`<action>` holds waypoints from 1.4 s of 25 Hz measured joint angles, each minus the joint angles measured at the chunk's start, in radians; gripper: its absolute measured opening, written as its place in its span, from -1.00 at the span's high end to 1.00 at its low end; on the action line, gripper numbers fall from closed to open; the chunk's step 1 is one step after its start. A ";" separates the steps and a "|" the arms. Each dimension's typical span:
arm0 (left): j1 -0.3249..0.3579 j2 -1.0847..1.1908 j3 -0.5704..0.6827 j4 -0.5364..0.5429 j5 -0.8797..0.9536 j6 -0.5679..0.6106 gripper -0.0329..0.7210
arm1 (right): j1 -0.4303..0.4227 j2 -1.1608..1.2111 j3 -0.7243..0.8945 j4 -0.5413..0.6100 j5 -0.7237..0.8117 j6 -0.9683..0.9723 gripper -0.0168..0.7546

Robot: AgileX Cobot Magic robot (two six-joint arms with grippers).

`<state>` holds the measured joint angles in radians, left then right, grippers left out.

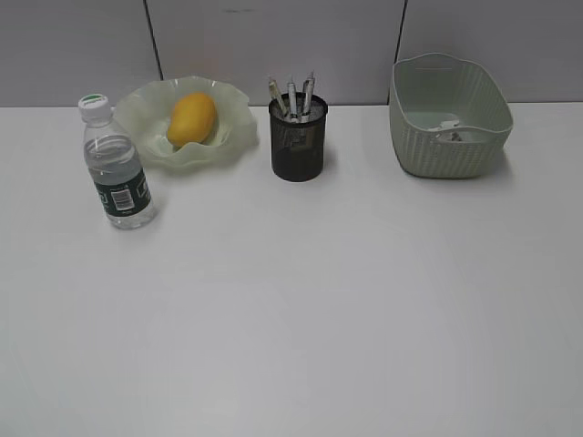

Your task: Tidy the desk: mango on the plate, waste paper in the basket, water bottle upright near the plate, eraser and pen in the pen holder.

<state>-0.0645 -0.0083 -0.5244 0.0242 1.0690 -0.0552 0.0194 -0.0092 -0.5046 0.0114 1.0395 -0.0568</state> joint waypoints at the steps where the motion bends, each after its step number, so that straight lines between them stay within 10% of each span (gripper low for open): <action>1: 0.000 0.000 0.000 -0.002 0.000 0.003 -0.17 | 0.000 0.000 0.000 0.000 0.000 0.000 -0.19; 35: 0.067 0.000 0.000 -0.007 0.000 0.008 0.28 | 0.000 0.000 0.000 0.000 0.000 0.000 -0.19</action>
<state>0.0030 -0.0083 -0.5244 0.0168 1.0690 -0.0474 0.0194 -0.0092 -0.5046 0.0114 1.0396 -0.0568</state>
